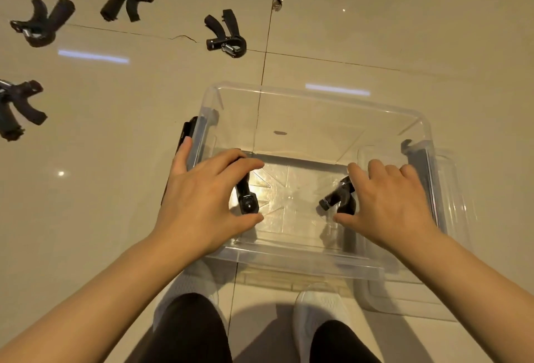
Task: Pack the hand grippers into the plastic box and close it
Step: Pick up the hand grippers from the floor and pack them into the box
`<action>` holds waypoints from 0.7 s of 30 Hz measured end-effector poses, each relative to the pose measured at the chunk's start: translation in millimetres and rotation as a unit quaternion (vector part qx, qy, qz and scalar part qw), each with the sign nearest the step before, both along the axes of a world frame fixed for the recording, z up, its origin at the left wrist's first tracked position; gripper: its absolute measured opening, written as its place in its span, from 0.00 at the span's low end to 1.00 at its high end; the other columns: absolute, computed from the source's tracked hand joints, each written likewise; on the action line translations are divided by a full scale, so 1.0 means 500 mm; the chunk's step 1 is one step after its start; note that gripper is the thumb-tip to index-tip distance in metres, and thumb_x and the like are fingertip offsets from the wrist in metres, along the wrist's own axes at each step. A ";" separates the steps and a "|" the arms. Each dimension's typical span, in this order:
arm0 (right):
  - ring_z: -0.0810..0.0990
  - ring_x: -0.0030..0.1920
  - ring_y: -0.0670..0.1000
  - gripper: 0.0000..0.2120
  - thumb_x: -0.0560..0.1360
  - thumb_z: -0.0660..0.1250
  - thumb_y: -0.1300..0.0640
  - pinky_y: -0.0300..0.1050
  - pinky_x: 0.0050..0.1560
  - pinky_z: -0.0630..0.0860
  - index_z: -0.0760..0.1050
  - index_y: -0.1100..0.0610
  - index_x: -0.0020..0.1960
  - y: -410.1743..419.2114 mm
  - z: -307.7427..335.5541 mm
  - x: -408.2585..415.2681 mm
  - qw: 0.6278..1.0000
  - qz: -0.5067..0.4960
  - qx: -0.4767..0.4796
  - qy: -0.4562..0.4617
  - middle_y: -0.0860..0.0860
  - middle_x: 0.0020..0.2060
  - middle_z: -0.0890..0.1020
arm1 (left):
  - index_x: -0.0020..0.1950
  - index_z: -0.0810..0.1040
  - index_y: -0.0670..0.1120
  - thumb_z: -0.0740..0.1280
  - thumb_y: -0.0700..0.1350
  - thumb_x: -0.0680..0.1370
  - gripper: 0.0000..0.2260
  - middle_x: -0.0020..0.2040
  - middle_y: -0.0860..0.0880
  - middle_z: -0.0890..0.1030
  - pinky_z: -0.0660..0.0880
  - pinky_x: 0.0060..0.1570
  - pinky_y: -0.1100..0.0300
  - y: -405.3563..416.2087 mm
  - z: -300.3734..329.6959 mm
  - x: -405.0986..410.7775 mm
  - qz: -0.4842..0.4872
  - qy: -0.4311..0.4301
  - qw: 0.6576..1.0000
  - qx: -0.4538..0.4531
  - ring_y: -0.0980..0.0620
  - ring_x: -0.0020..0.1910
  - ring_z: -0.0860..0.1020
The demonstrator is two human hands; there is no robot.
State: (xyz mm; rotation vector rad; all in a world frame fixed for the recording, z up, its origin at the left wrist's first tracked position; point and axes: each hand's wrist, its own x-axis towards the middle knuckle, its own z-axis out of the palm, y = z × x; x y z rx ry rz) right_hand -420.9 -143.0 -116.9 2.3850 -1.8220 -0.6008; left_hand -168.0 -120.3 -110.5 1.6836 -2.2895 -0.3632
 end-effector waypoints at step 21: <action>0.70 0.33 0.50 0.34 0.74 0.61 0.36 0.42 0.27 0.57 0.56 0.54 0.70 -0.032 -0.088 0.026 0.973 0.045 0.179 0.137 0.48 0.40 0.75 | 0.62 0.73 0.54 0.64 0.63 0.64 0.28 0.60 0.54 0.76 0.52 0.71 0.40 0.005 0.001 0.005 0.004 0.027 0.999 0.019 0.51 0.54 0.79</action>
